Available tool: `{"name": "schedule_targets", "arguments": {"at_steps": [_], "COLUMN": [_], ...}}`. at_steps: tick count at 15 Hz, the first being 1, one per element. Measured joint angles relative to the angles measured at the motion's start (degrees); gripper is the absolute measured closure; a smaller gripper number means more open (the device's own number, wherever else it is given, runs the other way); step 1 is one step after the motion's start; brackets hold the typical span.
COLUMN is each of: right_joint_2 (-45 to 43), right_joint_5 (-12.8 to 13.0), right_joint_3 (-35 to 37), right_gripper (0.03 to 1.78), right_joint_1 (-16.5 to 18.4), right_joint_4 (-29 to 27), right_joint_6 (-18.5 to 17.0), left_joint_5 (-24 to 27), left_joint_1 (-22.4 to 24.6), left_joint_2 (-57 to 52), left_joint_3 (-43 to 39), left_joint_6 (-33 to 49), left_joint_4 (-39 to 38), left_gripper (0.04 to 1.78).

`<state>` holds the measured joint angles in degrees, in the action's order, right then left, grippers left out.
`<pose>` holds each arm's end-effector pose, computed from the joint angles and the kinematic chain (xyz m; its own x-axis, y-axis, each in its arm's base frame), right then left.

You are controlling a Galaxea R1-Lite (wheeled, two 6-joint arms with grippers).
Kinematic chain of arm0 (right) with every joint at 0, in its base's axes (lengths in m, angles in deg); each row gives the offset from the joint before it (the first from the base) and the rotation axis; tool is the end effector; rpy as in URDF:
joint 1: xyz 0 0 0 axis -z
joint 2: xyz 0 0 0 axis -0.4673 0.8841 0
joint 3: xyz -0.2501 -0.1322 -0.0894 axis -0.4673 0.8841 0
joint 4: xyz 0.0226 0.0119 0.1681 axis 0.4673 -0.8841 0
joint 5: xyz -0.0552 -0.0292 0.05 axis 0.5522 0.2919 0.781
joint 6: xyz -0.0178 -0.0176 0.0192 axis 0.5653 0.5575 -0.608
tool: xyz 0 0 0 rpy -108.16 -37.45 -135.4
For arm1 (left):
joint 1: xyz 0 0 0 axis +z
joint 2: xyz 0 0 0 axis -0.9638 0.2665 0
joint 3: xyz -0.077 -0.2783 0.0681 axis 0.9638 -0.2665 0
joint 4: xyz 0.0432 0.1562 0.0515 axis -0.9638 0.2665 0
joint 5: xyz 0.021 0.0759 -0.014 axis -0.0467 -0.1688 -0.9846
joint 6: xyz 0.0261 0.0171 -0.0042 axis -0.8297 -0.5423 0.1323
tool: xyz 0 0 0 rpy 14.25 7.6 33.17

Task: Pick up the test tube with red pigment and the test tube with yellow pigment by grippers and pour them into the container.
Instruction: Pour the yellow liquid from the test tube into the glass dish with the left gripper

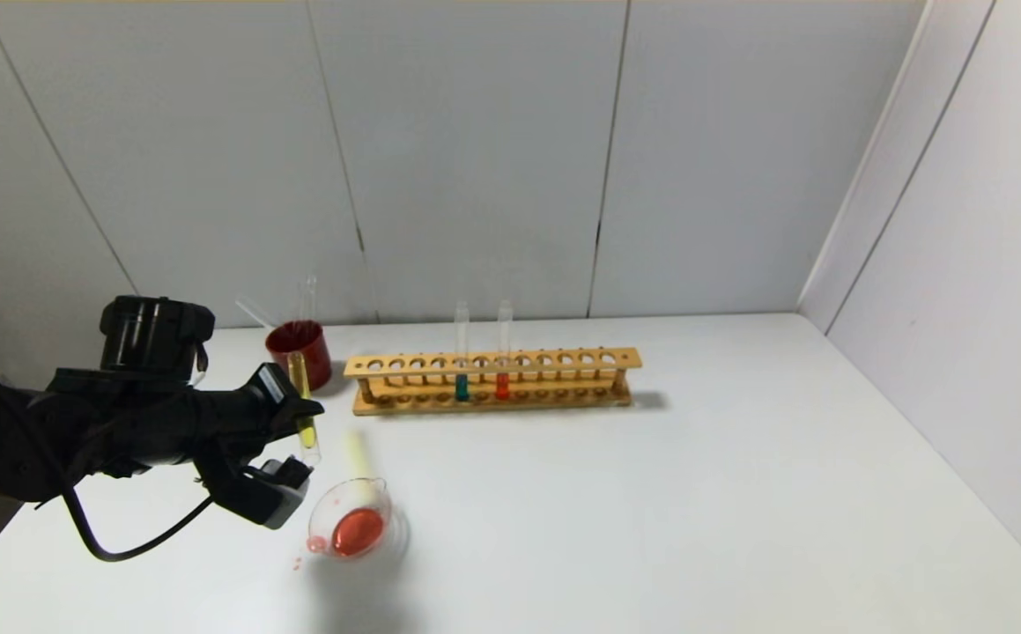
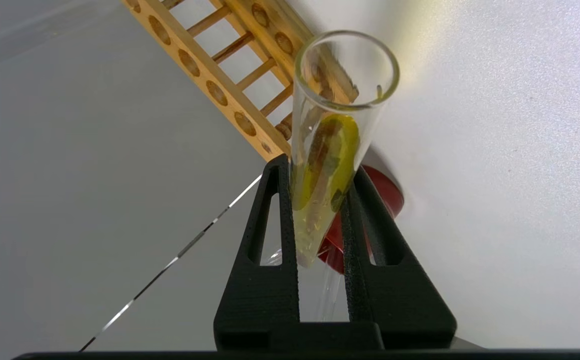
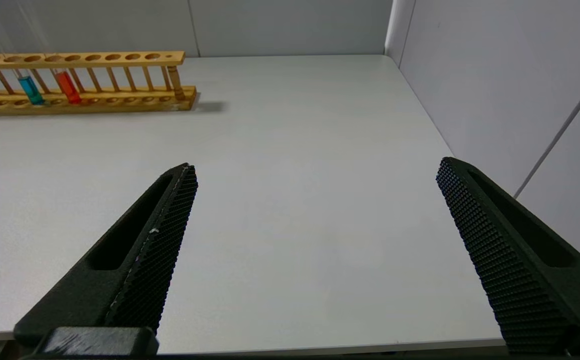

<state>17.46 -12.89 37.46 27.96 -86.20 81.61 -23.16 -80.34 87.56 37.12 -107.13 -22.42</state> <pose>-0.0329 -0.0002 0.0757 1.0000 -0.0076 0.0040 0.0076 0.9999 0.0104 0.2828 -0.0383 0.1314 0.7146 -0.3794 -0.5877 0.2771 -0.6178 0.7359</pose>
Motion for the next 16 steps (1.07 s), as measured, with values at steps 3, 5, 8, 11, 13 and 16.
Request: {"name": "schedule_targets", "arguments": {"at_steps": [3,5,8,11,13,16], "right_joint_2": [0.0,0.0,0.0,0.0,0.0,0.0], "right_joint_5": [0.0,0.0,0.02,0.02,0.0,0.02], "right_joint_3": [0.0,0.0,0.0,0.0,0.0,0.0], "right_gripper": [0.06,0.06,0.06,0.06,0.06,0.06], "right_joint_1": [0.0,0.0,0.0,0.0,0.0,0.0], "right_joint_4": [0.0,0.0,0.0,0.0,0.0,0.0], "right_joint_6": [-0.02,-0.04,-0.04,-0.04,-0.02,-0.02], "left_joint_5": [0.0,0.05,0.02,0.05,0.0,-0.26], "left_joint_1": [-0.09,-0.1,-0.1,-0.17,-0.39,-1.02], "left_joint_2": [-0.02,-0.13,-0.24,-0.22,-0.13,0.29], "left_joint_3": [-0.18,-0.33,-0.41,-0.51,-0.6,-0.55], "left_joint_6": [-0.04,-0.26,-0.54,-1.55,-1.68,-1.79], "left_joint_4": [0.02,0.02,0.05,0.05,0.05,0.02], "left_gripper": [1.52,1.52,1.52,1.52,1.52,1.52]}}
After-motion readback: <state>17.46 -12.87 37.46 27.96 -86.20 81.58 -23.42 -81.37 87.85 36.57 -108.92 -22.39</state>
